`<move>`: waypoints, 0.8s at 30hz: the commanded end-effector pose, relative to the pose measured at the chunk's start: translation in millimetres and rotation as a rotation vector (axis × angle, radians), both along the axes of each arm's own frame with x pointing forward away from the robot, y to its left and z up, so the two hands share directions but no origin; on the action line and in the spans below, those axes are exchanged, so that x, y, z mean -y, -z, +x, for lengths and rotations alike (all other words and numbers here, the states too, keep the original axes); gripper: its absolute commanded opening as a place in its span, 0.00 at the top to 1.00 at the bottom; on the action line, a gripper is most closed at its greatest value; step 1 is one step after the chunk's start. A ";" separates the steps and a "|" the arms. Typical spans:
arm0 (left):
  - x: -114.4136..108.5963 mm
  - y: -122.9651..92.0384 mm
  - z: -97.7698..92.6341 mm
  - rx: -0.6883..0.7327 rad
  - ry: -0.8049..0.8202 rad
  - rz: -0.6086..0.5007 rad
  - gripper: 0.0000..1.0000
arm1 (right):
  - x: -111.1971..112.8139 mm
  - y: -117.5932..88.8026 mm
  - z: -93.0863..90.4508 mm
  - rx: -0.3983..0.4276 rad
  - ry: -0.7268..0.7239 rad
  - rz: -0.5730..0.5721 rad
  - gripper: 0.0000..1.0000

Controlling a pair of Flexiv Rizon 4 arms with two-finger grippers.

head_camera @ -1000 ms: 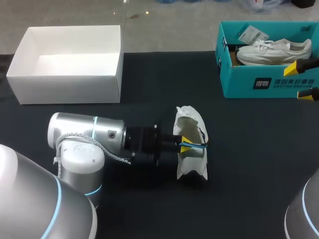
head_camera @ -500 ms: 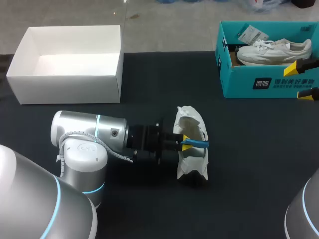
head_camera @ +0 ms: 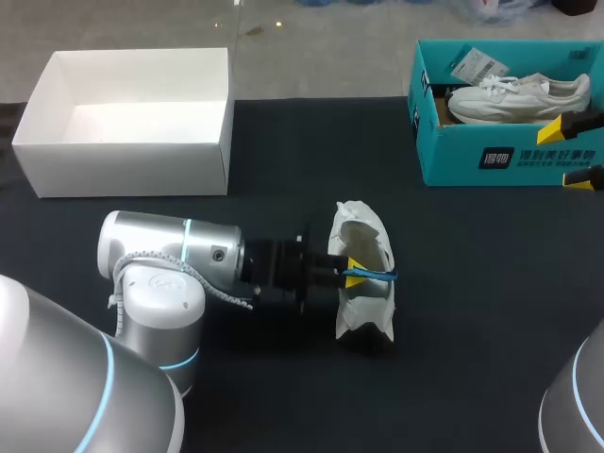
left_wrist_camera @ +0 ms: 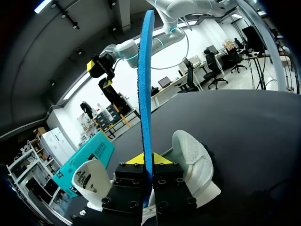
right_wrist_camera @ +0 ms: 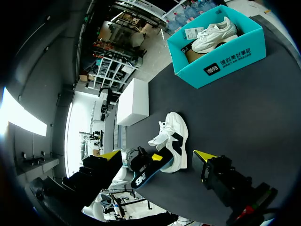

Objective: Take the shoe out of the shoebox, open the shoe tongue, remove and reinsert the insole, then place the shoe into the shoebox

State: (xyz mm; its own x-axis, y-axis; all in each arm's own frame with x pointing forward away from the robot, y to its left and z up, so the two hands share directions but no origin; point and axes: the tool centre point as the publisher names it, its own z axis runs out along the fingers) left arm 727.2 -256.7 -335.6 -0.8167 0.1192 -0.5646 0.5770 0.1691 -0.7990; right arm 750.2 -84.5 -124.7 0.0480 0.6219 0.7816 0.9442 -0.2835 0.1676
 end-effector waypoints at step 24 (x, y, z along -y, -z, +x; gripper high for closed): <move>10.6 33.5 26.9 -0.054 -0.047 0.065 1.00 | -0.5 0.1 -0.5 -0.001 0.002 -0.002 0.00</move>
State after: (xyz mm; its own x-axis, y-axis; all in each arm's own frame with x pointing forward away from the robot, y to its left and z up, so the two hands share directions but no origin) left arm 749.3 -262.4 -364.9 -0.8505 0.1098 -0.5145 0.5249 0.2428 -0.8158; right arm 750.1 -84.5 -124.6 0.0479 0.6220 0.7816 0.9443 -0.2834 0.1676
